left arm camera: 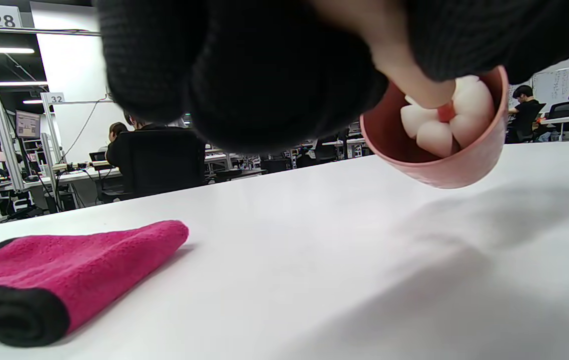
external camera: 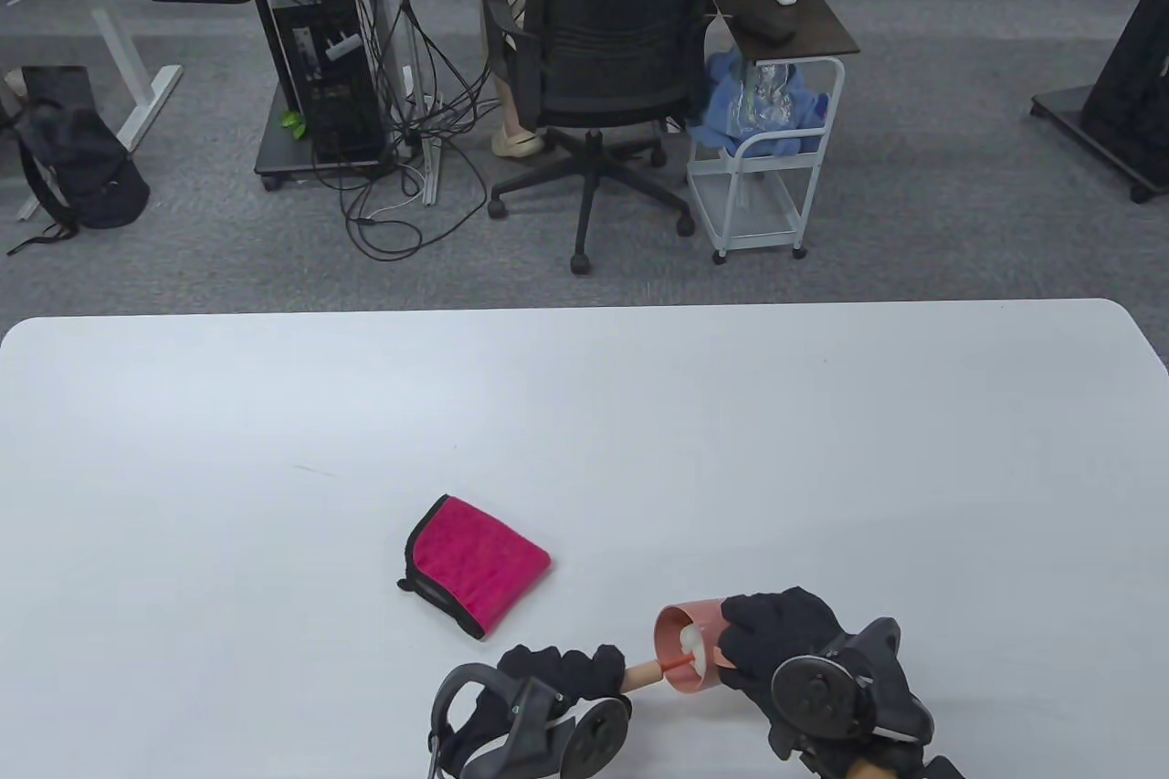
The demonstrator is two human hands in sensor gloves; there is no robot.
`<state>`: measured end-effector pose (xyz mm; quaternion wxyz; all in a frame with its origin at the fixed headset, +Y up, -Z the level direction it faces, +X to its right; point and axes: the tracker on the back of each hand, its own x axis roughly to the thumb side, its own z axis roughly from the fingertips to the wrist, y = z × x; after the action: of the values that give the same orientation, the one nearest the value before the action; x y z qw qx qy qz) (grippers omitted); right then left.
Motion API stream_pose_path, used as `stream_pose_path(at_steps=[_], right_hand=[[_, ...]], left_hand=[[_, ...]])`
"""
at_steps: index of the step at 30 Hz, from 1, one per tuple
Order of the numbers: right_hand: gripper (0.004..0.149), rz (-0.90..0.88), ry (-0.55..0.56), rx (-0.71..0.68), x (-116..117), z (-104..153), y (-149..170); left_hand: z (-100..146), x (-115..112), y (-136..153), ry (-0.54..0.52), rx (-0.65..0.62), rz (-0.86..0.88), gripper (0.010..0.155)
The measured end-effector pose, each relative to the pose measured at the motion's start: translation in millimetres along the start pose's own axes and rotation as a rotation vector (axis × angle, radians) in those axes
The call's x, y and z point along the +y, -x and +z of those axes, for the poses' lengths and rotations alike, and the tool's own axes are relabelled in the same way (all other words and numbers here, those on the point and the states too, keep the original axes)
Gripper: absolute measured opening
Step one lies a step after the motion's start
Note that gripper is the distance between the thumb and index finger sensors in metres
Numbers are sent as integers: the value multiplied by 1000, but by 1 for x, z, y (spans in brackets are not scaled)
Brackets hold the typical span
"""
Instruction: Brush the water cup with the cup brush
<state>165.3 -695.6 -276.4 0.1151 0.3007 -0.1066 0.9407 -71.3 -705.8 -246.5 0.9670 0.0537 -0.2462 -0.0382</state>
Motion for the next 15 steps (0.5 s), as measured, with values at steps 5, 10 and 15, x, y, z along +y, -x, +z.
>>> stream_pose_path(at_steps=[5, 10, 15], right_hand=[[34, -5, 1, -3, 1, 0, -1], [35, -62, -9, 17, 5, -1, 3], [35, -81, -10, 18, 6, -1, 5]], left_hand=[[1, 1, 5, -5, 25, 7, 54], [1, 1, 7, 2, 27, 11, 54], [1, 2, 11, 7, 56, 16, 55]])
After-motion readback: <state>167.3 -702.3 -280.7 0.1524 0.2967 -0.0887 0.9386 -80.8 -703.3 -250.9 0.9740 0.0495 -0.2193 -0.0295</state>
